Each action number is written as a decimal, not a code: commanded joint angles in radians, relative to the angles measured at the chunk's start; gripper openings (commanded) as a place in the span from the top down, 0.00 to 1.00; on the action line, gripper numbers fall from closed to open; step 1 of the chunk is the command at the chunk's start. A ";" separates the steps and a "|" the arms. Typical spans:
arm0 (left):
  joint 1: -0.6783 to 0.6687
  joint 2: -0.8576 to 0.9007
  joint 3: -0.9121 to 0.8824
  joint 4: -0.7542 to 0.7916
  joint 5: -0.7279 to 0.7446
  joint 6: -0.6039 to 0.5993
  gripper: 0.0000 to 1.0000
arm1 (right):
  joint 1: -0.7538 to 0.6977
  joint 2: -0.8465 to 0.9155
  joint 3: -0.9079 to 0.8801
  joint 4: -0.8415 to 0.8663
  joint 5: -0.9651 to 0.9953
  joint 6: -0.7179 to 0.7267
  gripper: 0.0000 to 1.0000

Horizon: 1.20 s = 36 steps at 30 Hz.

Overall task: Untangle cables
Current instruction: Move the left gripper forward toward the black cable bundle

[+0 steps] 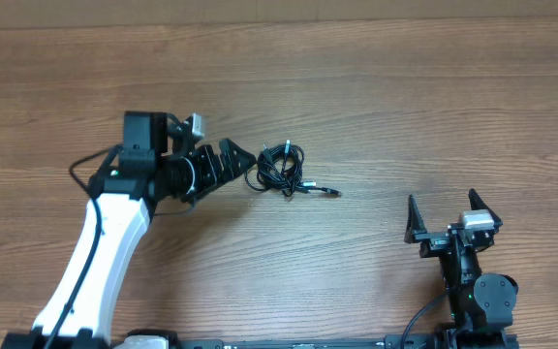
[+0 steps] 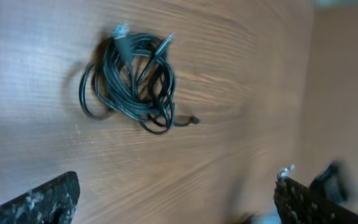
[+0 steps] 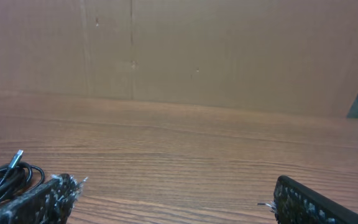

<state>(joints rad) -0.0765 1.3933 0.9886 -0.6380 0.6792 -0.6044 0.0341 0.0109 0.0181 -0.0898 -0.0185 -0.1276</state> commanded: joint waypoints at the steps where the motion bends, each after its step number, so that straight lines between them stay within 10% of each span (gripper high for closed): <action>1: 0.005 0.061 0.019 0.002 0.057 -0.443 0.00 | -0.003 -0.008 -0.010 0.006 0.001 0.000 0.00; 14: 0.004 0.150 0.019 0.015 0.076 -0.540 0.00 | -0.003 -0.008 -0.010 0.006 0.001 0.000 0.00; 20: 0.004 0.150 0.019 0.015 0.058 -0.389 0.00 | -0.003 -0.008 -0.010 0.006 0.001 0.000 0.00; 26: -0.027 0.150 0.019 -0.053 -0.245 -0.012 0.00 | -0.003 -0.008 -0.010 0.006 0.001 0.000 0.00; 36: -0.057 0.150 0.016 -0.128 -0.570 0.007 0.00 | -0.003 -0.008 -0.010 0.006 0.001 0.000 0.00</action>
<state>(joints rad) -0.1314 1.5394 0.9901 -0.7757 0.2165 -0.6441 0.0341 0.0109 0.0181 -0.0898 -0.0189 -0.1280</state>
